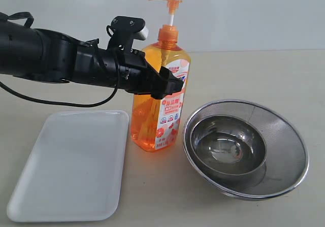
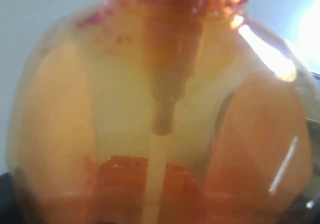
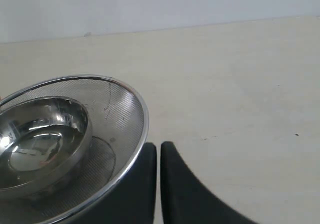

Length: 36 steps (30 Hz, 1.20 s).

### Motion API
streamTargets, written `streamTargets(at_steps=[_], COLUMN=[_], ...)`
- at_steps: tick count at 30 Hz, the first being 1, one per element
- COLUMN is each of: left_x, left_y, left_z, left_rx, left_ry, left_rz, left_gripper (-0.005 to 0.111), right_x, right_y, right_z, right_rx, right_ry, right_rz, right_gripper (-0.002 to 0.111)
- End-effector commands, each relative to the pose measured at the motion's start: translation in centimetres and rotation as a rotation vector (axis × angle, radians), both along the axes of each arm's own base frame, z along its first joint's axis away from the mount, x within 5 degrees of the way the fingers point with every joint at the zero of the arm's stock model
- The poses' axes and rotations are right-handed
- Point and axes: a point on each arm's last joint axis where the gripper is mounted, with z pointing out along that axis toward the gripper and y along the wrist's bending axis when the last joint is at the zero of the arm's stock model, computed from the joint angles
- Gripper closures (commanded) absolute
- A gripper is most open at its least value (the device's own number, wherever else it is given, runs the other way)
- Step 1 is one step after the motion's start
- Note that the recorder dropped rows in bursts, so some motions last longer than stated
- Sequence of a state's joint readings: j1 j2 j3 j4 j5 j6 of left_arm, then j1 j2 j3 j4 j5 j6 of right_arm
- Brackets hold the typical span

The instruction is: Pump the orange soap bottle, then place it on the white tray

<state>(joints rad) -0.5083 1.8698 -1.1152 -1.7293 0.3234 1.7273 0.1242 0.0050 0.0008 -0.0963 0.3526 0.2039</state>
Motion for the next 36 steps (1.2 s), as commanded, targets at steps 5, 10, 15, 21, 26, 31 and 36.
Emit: streamTargets(at_steps=[5, 10, 15, 21, 26, 31, 36], left_x=[0.0, 0.03, -0.13, 0.09, -0.05, -0.03, 0.0], left_y=[-0.25, -0.22, 0.1, 0.37, -0.06, -0.16, -0.15], left_z=[0.13, 0.11, -0.39, -0.51, -0.03, 0.01, 0.02], left_rx=[-0.013, -0.004, 0.038, 0.103, 0.137, 0.138, 0.145], left_ry=[-0.005, -0.015, 0.042, 0.088, 0.062, 0.054, 0.044], left_rz=[-0.015, -0.019, 0.003, 0.077, 0.127, 0.151, 0.146], left_gripper=[0.102, 0.102, 0.102, 0.102, 0.102, 0.102, 0.102], right_x=[-0.02, -0.02, -0.02, -0.02, -0.02, -0.02, -0.01], right_y=[-0.04, -0.04, -0.04, -0.04, -0.04, -0.04, -0.03], right_z=[0.1, 0.1, 0.1, 0.1, 0.1, 0.1, 0.14], right_rx=[-0.004, -0.004, -0.004, -0.004, -0.004, -0.004, -0.004], right_ry=[-0.011, -0.011, -0.011, -0.011, -0.011, -0.011, -0.016], right_rz=[-0.004, -0.004, -0.004, -0.004, -0.004, -0.004, -0.004], right_gripper=[0.108, 0.108, 0.108, 0.108, 0.108, 0.108, 0.108])
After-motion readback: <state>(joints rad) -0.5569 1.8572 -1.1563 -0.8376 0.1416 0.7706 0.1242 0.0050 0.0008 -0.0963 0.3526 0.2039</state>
